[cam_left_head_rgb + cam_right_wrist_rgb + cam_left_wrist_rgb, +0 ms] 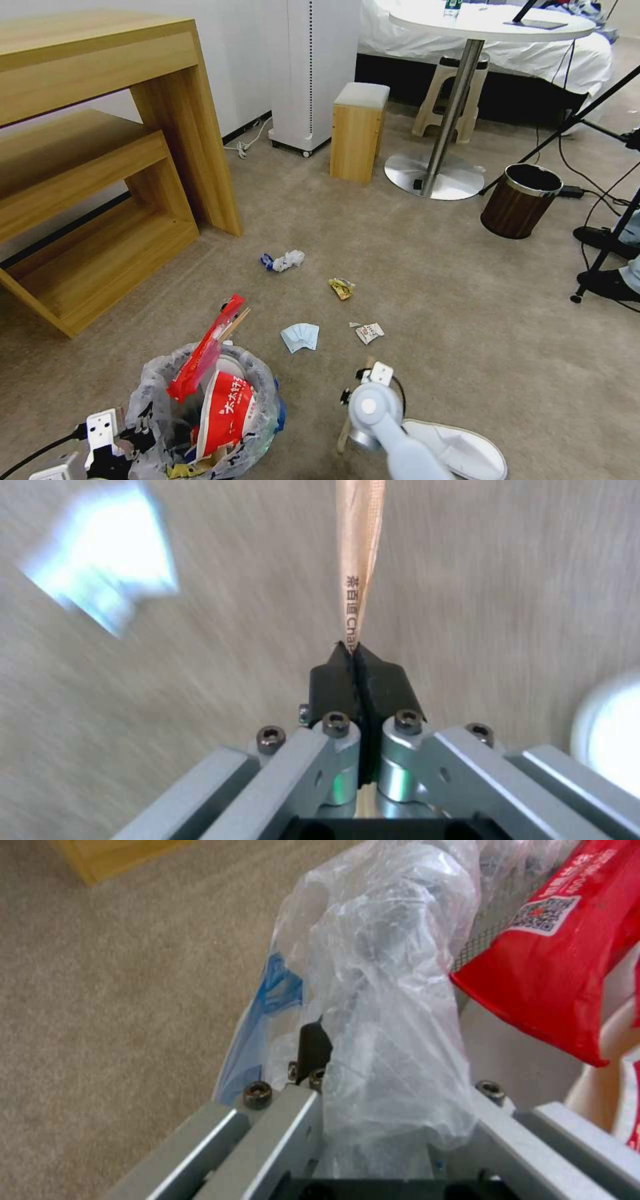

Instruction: Pick up the trash bin and place the garbage on the floor into it.

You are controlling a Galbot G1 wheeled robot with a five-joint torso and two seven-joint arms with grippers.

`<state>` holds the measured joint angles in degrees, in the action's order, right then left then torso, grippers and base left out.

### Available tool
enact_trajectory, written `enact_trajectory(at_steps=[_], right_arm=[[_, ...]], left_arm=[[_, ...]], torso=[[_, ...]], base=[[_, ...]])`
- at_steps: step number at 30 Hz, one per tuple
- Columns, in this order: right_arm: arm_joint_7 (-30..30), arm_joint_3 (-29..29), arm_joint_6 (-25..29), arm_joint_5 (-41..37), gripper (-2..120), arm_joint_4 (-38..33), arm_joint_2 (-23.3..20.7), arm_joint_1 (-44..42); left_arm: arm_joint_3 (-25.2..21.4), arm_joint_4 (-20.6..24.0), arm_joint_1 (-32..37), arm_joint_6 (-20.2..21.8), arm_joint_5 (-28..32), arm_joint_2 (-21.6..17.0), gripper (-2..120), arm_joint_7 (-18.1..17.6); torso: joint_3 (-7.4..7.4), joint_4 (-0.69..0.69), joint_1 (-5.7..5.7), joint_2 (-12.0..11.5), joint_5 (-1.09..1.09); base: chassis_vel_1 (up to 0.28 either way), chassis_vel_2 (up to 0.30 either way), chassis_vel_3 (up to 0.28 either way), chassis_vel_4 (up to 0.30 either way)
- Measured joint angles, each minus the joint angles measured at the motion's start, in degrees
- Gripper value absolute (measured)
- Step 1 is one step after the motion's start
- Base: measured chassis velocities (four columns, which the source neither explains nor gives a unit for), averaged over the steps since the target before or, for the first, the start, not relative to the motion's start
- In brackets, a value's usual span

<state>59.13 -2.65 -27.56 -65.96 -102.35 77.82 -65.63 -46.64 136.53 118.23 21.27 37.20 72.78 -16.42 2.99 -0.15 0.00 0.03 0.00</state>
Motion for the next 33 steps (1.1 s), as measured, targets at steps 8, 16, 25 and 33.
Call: enact_trajectory(at_steps=[8,16,25,33], right_arm=[[-22.80,-4.05,10.98,11.95,0,-11.97,-5.24,1.43],[-47.87,-0.83,28.43,18.88,0,-15.03,-9.59,6.12],[-52.66,11.46,27.84,10.35,0,-14.12,-5.27,13.27],[-48.28,21.47,23.44,3.29,0,-12.64,-3.30,16.15]], left_arm=[[-1.54,0.91,0.34,0.43,1.29,-0.27,1,0.11],[-1.86,1.24,0.51,1.14,2.21,-0.13,1,-0.06],[-1.58,1.52,0.50,3.95,3.45,-0.36,1,-0.48],[-1.02,1.40,-0.11,5.05,4.17,-0.52,1,-1.31]], torso=[[0.00,0.00,0.00,0.00,0.00],[0.00,0.01,0.00,0.00,0.00],[0.00,0.01,0.00,0.00,-0.01],[0.00,0.00,0.00,0.00,-0.02]], base=[[0.000,0.000,0.000,0.000],[0.000,0.000,0.000,0.000],[0.000,0.000,0.000,0.000],[0.000,0.000,0.000,0.000]])
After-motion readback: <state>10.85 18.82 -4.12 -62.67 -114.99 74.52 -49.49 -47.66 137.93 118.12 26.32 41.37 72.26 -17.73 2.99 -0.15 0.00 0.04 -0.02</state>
